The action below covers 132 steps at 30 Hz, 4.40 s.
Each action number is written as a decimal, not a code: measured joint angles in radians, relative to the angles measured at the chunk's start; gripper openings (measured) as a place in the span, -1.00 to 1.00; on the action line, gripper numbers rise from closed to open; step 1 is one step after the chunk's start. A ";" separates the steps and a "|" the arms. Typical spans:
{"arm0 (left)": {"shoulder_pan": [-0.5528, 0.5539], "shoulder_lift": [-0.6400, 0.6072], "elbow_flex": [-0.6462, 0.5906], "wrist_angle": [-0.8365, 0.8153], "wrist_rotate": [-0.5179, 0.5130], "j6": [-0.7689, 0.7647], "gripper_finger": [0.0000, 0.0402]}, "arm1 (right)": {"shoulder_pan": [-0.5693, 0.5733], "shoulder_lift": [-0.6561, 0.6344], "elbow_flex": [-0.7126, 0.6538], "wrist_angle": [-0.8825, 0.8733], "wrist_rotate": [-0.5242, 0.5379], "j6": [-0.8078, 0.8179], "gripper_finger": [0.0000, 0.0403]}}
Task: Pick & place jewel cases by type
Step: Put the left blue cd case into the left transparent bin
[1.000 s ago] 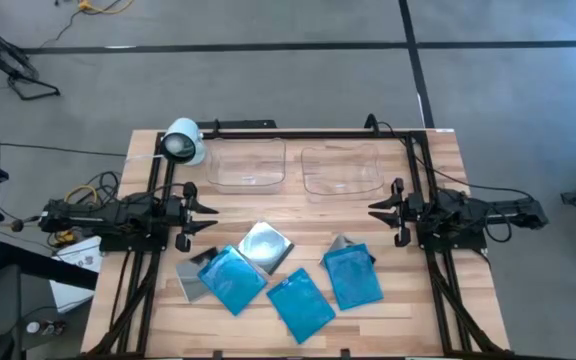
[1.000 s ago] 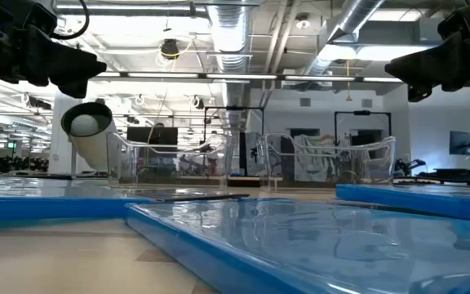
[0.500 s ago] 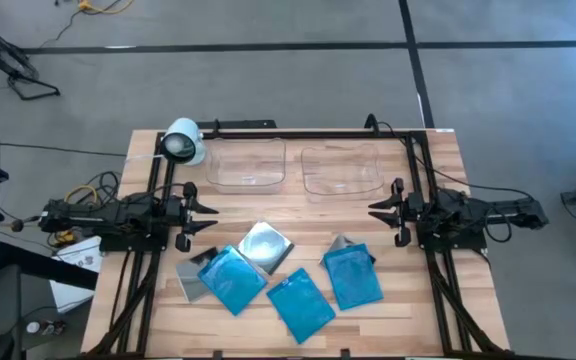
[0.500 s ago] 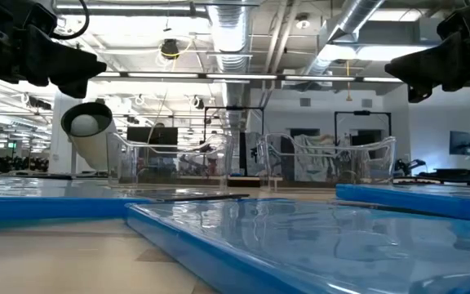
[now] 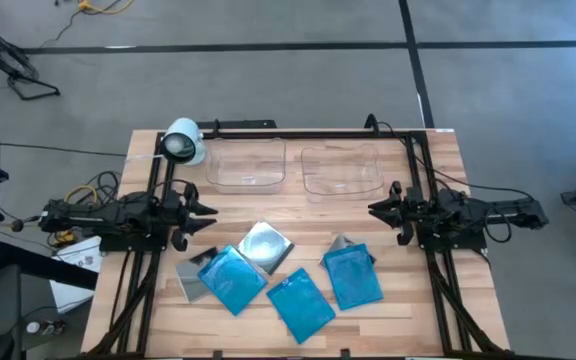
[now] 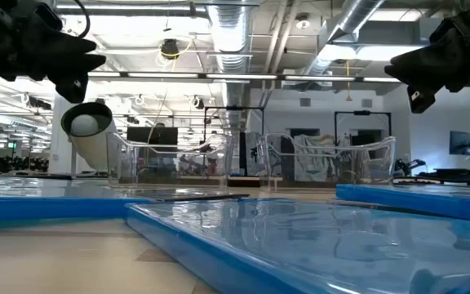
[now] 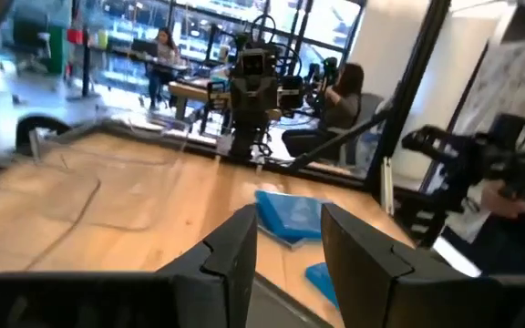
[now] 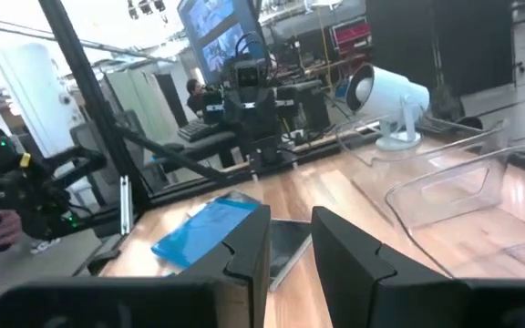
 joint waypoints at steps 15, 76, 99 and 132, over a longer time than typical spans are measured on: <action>0.000 0.001 0.025 0.338 0.082 0.055 -0.42 | 0.000 0.006 0.106 0.129 0.035 -0.033 -0.62; -0.871 1.583 1.010 -0.806 -0.505 -0.323 -0.42 | 0.254 1.611 0.732 0.728 -0.073 -0.449 -0.62; -0.963 1.685 1.012 -0.804 -0.534 -0.334 -0.42 | 0.201 1.947 0.964 0.745 -0.184 -0.303 -0.62; -0.983 1.861 1.215 -1.111 -0.477 -0.422 -0.42 | 0.203 1.947 0.964 0.737 -0.201 -0.289 -0.62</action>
